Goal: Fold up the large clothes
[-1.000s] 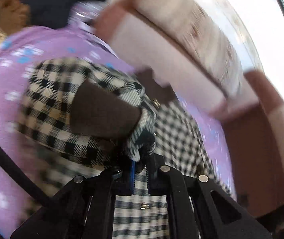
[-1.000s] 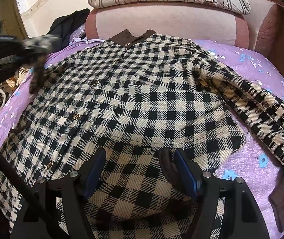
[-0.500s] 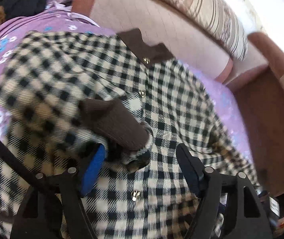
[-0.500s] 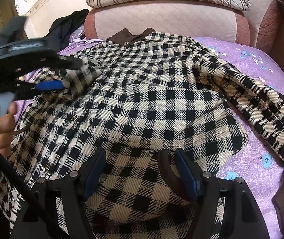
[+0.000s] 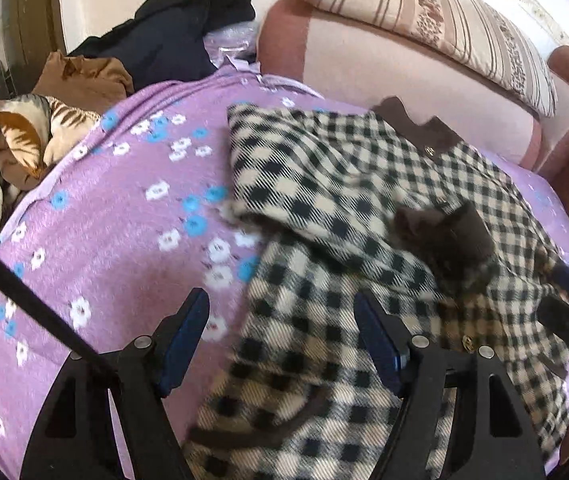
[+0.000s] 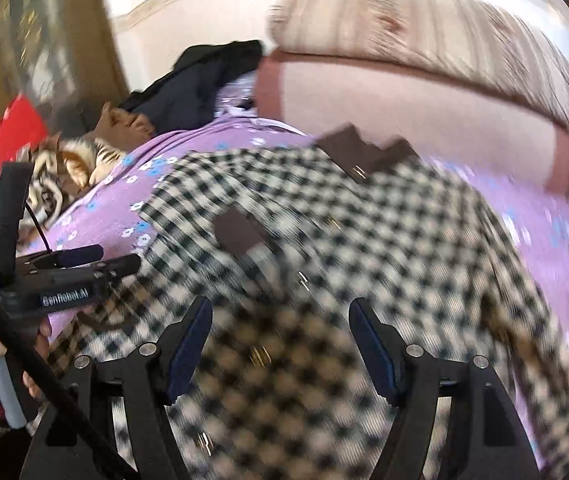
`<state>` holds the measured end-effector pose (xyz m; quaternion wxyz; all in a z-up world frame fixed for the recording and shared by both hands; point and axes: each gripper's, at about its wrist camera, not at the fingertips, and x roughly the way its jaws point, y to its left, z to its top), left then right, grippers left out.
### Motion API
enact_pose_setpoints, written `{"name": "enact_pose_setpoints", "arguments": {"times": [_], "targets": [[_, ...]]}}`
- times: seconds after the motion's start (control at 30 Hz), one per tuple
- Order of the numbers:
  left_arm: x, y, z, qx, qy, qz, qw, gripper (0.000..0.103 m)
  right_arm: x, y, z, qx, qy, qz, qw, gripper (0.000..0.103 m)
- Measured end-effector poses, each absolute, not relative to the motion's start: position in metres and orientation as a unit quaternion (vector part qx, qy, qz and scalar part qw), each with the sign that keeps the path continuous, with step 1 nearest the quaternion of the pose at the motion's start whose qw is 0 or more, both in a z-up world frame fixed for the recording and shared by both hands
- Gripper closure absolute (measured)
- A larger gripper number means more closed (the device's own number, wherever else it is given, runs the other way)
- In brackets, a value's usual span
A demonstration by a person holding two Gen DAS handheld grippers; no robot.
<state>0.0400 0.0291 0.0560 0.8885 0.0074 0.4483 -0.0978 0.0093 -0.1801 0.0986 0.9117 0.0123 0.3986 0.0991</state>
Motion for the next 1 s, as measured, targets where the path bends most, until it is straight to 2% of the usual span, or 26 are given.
{"name": "enact_pose_setpoints", "arguments": {"times": [0.2,0.27,0.3,0.6,0.77,0.9,1.0], "targets": [[0.073,0.046,0.057,-0.024,0.444,-0.082,0.892,0.029,0.068,-0.134,0.075,-0.078,0.428,0.084,0.896,0.028],[0.081,0.047,0.054,-0.035,0.446,-0.072,0.891,0.029,0.085,-0.136,0.065,-0.085,0.446,0.074,0.888,0.064],[0.085,0.050,0.052,-0.043,0.449,-0.067,0.890,0.029,0.089,-0.140,0.064,-0.078,0.455,0.071,0.884,0.089],[0.106,0.064,0.036,-0.116,0.481,-0.074,0.866,0.029,0.090,-0.264,0.075,0.117,0.417,-0.033,0.901,0.096],[0.111,0.063,0.028,-0.124,0.484,-0.069,0.864,0.029,0.069,-0.329,0.055,0.214,0.405,-0.090,0.884,0.096],[0.113,0.060,0.022,-0.119,0.493,-0.067,0.859,0.029,0.059,-0.354,0.024,0.269,0.429,-0.092,0.857,0.095],[0.112,0.056,0.023,-0.108,0.493,-0.071,0.861,0.029,0.054,-0.364,0.010,0.292,0.437,-0.097,0.845,0.090]]}}
